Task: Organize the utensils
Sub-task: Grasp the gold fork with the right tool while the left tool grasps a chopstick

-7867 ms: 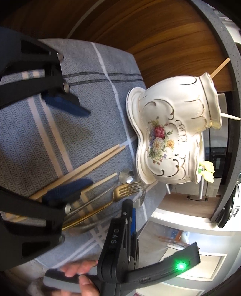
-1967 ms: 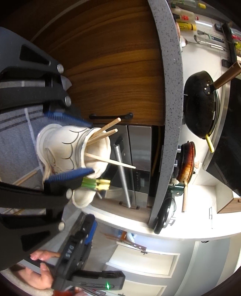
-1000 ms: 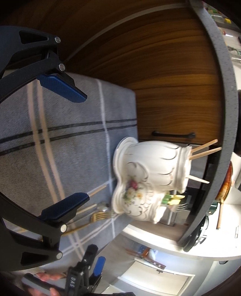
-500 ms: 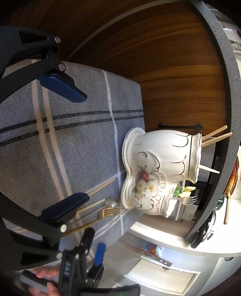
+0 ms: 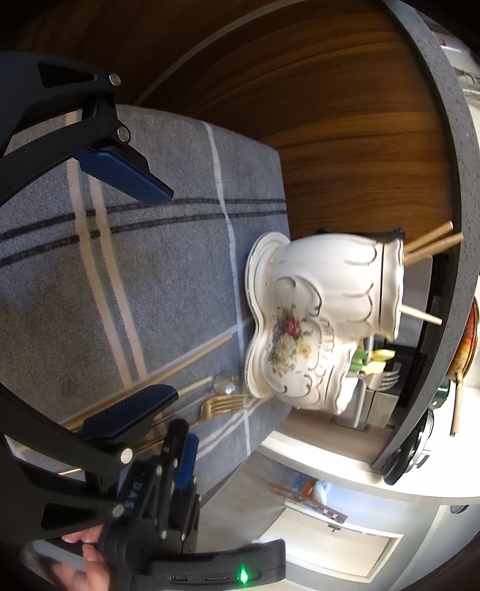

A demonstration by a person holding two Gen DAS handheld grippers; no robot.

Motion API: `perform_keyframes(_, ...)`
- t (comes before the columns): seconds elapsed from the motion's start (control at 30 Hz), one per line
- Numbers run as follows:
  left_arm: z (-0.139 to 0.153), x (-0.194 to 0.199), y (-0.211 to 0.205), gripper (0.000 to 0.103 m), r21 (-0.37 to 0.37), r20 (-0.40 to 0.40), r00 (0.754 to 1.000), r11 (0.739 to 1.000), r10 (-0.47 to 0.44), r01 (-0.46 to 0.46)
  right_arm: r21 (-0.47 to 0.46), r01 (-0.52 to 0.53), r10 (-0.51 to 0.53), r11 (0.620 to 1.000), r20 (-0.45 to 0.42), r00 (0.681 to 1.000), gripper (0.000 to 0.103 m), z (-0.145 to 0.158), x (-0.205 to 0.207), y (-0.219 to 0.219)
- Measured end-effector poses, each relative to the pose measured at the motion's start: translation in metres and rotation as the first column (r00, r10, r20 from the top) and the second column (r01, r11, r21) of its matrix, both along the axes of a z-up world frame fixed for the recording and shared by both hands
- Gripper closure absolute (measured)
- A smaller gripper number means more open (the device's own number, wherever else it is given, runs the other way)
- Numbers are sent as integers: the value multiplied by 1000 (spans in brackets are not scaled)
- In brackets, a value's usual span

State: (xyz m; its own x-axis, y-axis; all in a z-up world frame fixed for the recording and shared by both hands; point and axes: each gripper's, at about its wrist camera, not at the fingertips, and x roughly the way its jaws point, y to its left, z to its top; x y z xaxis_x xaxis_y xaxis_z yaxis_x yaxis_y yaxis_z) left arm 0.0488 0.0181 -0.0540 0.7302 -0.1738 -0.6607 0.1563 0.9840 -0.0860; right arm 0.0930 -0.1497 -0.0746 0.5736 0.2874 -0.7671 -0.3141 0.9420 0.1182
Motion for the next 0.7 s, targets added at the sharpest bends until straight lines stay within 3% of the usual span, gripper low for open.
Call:
perform_keyframes(0.1, -3, 2, -11, 6, 6, -18, 1000, 1000, -14, 14, -17, 4, -4, 1000, 7, 1000, 82, 0, 1, 3)
perform_keyframes(0.2, -7, 4, -21, 6, 6, -48, 999, 1000, -18, 18, -37, 17, -16, 999, 14, 1000, 91, 0, 2, 1)
perform_keyframes(0.47, -16, 11, -39, 10, 25, -89, 996, 999, -21, 23, 21, 24, -24, 999, -3, 1000, 97, 0, 0, -24)
perform_keyframes(0.7, -23, 19, -53, 40, 40, -135, 990, 998, -42, 47, 60, 38, -37, 997, -6, 999, 97, 1, -3, -43)
